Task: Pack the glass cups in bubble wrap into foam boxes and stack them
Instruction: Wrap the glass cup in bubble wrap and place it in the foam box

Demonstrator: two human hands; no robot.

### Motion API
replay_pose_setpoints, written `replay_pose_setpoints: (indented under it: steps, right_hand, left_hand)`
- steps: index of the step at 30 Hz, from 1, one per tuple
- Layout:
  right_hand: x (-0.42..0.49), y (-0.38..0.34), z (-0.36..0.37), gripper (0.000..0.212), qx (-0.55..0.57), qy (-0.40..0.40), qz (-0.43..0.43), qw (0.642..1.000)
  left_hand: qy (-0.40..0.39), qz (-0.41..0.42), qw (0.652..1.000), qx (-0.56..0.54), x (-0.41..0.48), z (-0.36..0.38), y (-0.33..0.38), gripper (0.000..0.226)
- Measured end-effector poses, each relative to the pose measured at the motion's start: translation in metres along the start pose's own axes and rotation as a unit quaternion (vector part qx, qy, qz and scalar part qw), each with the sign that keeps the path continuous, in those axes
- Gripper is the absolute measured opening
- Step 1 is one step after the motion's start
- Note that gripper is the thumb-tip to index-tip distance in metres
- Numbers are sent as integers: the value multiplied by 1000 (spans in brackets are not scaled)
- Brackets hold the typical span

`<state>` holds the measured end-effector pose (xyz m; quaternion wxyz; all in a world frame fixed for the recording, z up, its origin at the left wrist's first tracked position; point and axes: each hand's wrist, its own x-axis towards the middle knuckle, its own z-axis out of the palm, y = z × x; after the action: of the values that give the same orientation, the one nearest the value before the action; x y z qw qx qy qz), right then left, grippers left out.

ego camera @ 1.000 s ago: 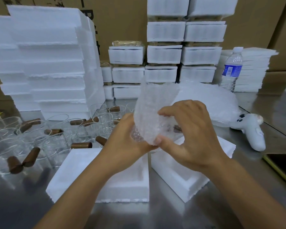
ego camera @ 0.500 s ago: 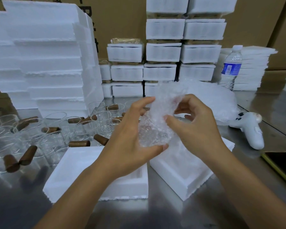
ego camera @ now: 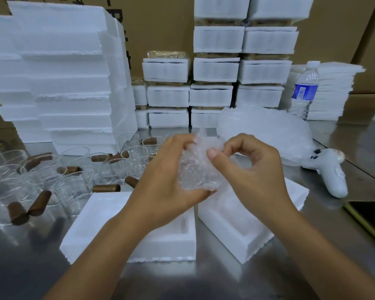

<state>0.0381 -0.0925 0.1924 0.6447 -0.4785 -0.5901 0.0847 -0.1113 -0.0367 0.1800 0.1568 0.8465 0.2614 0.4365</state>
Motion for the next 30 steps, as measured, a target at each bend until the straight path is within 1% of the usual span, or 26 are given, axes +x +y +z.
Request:
replay_pose_setpoints:
  steps: [2,4,7,9,10,12,15,18,20,24,26,27,28,30]
  right_hand:
    - [2,2,-1,22,51,-11,47,998]
    - [2,1,-2,23,45,-28,55,997]
    - [2,2,-2,17,-50,-35,27,998]
    - [2,2,-1,13,-141,-41,-37,988]
    - [1,2,0,18,-171,-49,-73,981]
    - [-2,3,2,35,-187,-67,-117,973]
    - [-4,3,2,49,-200,-90,-134,966]
    - [-5,3,3,54,-216,-110,-135,961]
    - [-6,3,4,49,-226,-125,-120,959]
    - [-5,7,4,55,-239,-143,-102,955]
    - [-4,7,1,55,-209,-123,-104,965]
    - [-2,8,0,53,-184,-95,-110,972]
    - [-1,8,-2,51,-159,-57,-111,979]
    - [4,8,-6,37,-115,25,-84,990]
  left_hand:
    - [-4,13,1000,-4,0,-1,2,76]
    - [-6,33,999,5,-1,-1,3,74]
    - [3,40,999,4,-1,1,3,77]
    - [22,40,999,2,-1,2,2,82]
    - [33,42,999,2,-1,2,1,83]
    - [51,42,998,-2,0,2,0,85]
    - [60,34,997,-19,0,2,2,83]
    - [68,27,997,-29,0,3,4,77]
    - [69,39,997,-14,-1,4,5,76]
    - [52,64,996,27,-1,4,10,67]
    - [50,60,997,20,0,4,14,63]
    - [52,52,997,11,0,3,14,61]
    - [58,38,998,0,0,3,14,60]
    - [76,-10,997,-30,0,2,14,59]
